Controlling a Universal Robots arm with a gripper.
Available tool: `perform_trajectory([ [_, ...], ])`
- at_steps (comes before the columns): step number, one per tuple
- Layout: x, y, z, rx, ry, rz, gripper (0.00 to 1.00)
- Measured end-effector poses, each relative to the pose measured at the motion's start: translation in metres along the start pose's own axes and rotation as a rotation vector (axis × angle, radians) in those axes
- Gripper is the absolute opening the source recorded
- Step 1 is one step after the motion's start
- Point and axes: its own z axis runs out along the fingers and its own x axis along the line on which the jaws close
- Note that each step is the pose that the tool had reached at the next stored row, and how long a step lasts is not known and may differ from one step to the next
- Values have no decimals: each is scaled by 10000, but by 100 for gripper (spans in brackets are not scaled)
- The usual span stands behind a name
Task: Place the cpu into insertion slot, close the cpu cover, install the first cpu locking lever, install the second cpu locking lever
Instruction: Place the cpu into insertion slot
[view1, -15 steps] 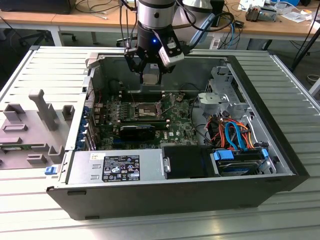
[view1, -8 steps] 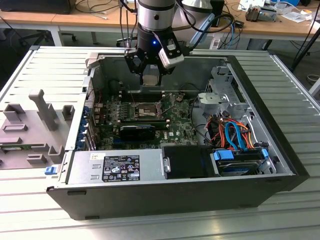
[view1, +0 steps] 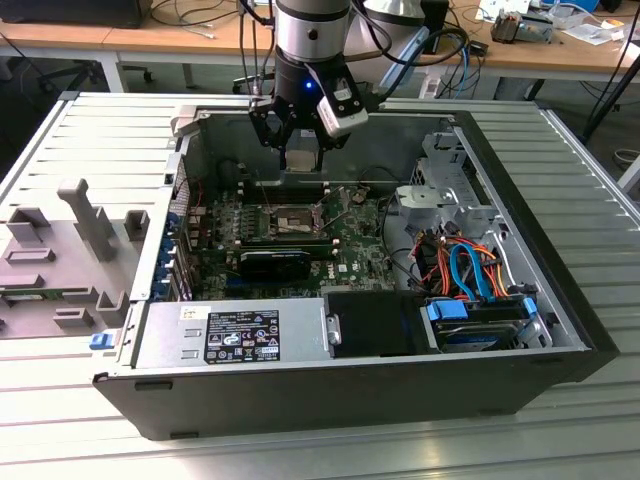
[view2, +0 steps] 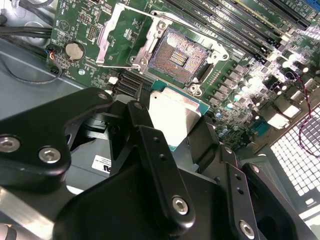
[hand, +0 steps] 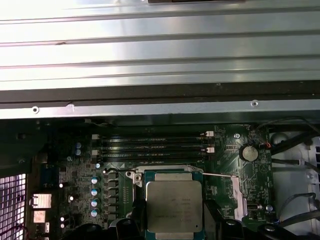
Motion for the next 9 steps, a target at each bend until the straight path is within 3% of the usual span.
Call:
perform_trajectory([
  [9,0,0,0,2,-15,165,54],
])
